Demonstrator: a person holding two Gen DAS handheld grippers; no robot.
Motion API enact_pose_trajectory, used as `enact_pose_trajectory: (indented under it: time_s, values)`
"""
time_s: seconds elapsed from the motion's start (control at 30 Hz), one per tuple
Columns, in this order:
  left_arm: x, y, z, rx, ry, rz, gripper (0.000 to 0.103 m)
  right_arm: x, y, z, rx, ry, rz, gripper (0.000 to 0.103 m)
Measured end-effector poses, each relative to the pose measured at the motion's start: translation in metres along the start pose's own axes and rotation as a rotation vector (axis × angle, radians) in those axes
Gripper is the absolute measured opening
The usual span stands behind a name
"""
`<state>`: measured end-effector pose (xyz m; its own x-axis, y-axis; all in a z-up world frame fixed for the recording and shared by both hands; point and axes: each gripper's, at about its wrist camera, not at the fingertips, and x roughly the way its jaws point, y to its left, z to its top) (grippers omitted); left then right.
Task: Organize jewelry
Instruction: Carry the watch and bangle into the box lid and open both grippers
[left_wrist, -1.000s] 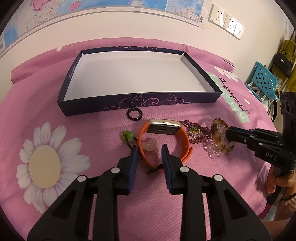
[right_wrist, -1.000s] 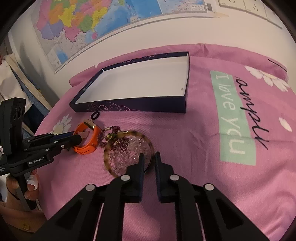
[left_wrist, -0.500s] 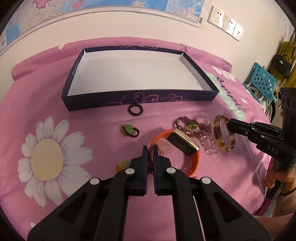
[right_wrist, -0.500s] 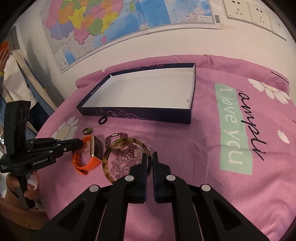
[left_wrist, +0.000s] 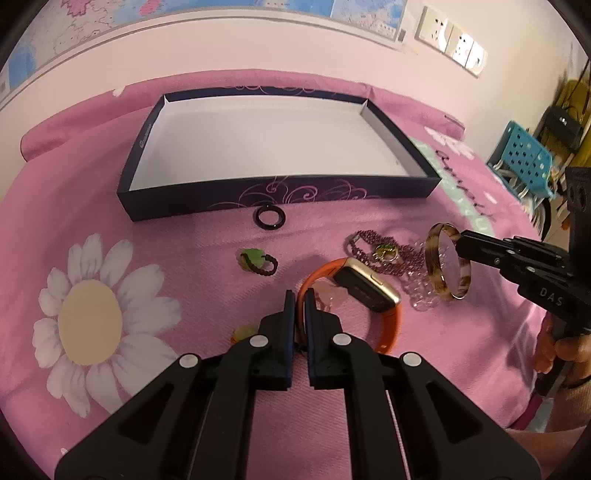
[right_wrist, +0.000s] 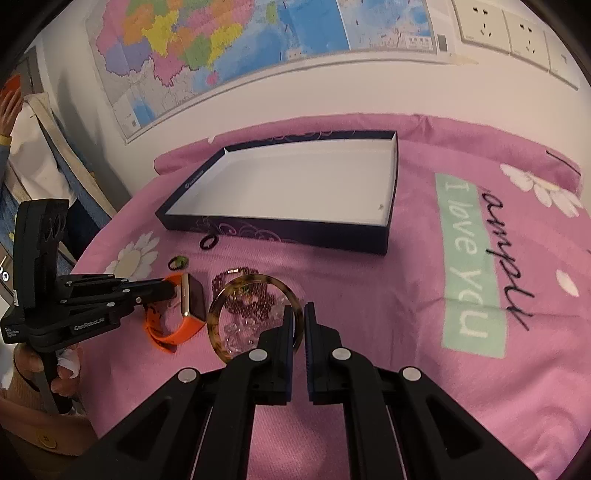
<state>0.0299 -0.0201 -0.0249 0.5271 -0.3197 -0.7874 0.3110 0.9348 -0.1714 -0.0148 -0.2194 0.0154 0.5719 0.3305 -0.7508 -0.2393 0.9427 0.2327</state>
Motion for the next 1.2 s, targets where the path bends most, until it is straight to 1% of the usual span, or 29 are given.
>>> enact_pose_trajectory:
  time_s: [0.1, 0.3, 0.4, 0.5, 0.63, 0.8, 1.03, 1.2]
  values:
    - [-0.009, 0.004, 0.003, -0.021, -0.021, -0.007, 0.005, -0.004, 0.000, 0.005, -0.001, -0.013, 0.009, 0.004]
    - [-0.029, 0.013, 0.016, -0.065, -0.069, -0.052, 0.005, -0.007, 0.002, 0.015, -0.019, -0.035, 0.018, 0.004]
    - [-0.035, 0.017, 0.027, -0.073, -0.093, -0.051, 0.005, -0.007, 0.004, 0.025, -0.037, -0.048, 0.019, 0.004]
    - [-0.035, 0.022, 0.041, -0.081, -0.117, -0.031, 0.005, -0.005, 0.005, 0.042, -0.058, -0.066, 0.017, 0.004]
    - [-0.027, 0.034, 0.063, -0.110, -0.129, -0.007, 0.005, 0.002, 0.004, 0.066, -0.083, -0.081, 0.001, 0.004]
    - [-0.011, 0.048, 0.089, -0.140, -0.130, 0.019, 0.005, 0.022, -0.001, 0.099, -0.099, -0.084, -0.021, 0.004]
    - [0.016, 0.062, 0.121, -0.171, -0.113, 0.041, 0.006, 0.059, -0.010, 0.134, -0.116, -0.049, -0.057, 0.004]
    - [0.038, 0.068, 0.143, -0.188, -0.094, 0.053, 0.006, 0.092, -0.022, 0.154, -0.106, 0.001, -0.088, 0.004]
